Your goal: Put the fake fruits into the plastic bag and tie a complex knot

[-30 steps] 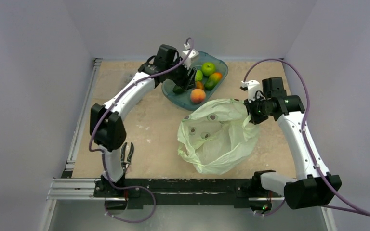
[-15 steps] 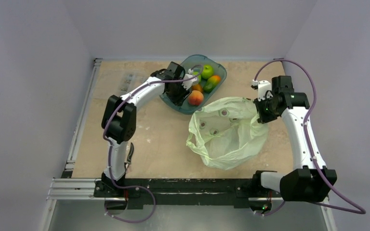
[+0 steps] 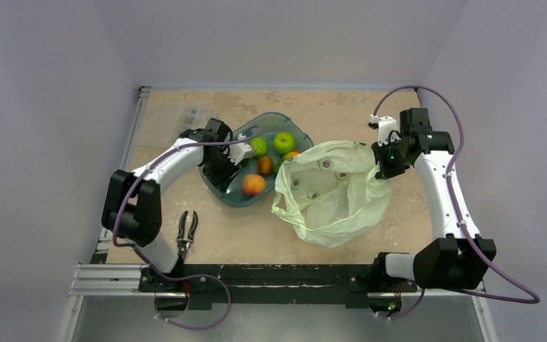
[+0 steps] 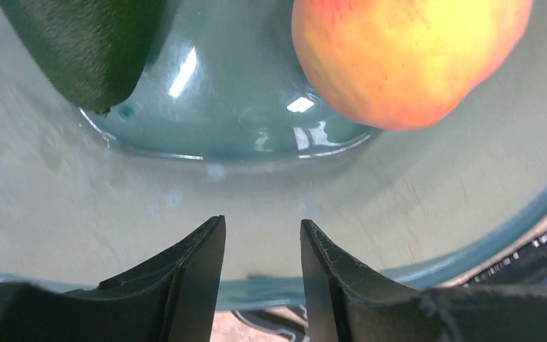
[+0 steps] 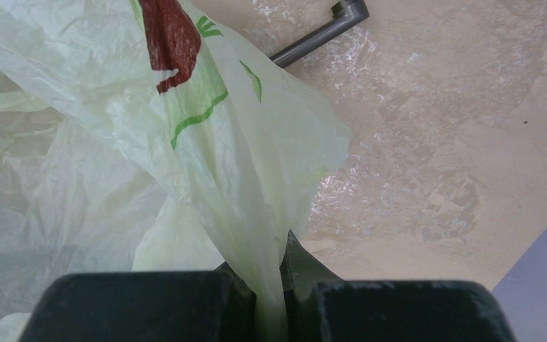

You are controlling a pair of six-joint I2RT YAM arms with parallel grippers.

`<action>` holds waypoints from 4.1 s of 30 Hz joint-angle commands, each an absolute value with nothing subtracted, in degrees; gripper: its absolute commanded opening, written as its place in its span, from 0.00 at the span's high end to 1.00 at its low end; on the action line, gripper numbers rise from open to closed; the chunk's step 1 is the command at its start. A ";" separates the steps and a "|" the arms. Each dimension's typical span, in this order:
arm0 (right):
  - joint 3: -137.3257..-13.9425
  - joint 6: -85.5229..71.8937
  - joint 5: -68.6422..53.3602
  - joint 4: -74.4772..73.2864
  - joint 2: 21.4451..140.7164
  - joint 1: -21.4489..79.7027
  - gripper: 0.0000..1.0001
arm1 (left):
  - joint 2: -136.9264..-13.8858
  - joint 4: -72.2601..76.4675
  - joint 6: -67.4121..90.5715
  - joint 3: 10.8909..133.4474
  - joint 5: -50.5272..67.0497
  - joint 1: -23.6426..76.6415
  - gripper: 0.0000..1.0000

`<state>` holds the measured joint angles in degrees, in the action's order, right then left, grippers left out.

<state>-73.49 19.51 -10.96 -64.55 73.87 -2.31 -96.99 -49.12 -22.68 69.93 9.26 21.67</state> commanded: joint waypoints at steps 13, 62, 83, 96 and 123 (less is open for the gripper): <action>-73.78 16.19 -20.86 -58.58 74.56 -2.28 1.00 | -83.29 -46.18 -21.50 73.69 32.06 21.43 0.15; -72.76 22.53 -31.89 -60.71 79.58 -0.92 1.00 | -79.86 -35.02 -21.48 85.72 31.38 42.53 0.45; -72.05 24.87 -28.48 -62.03 79.54 -1.05 1.00 | -88.71 -36.88 -2.98 65.03 20.49 22.53 0.19; -70.58 22.06 -28.68 -57.06 83.77 0.89 1.00 | -101.58 -37.15 -0.51 66.46 17.22 22.36 0.30; -75.69 15.48 -33.30 -53.35 87.09 11.15 1.00 | -83.16 -35.14 -6.61 78.28 40.69 12.69 0.61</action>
<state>-76.69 14.52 -31.09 -49.41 94.65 10.98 -98.63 -42.33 -5.23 74.50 26.00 9.19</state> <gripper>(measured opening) 0.005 0.729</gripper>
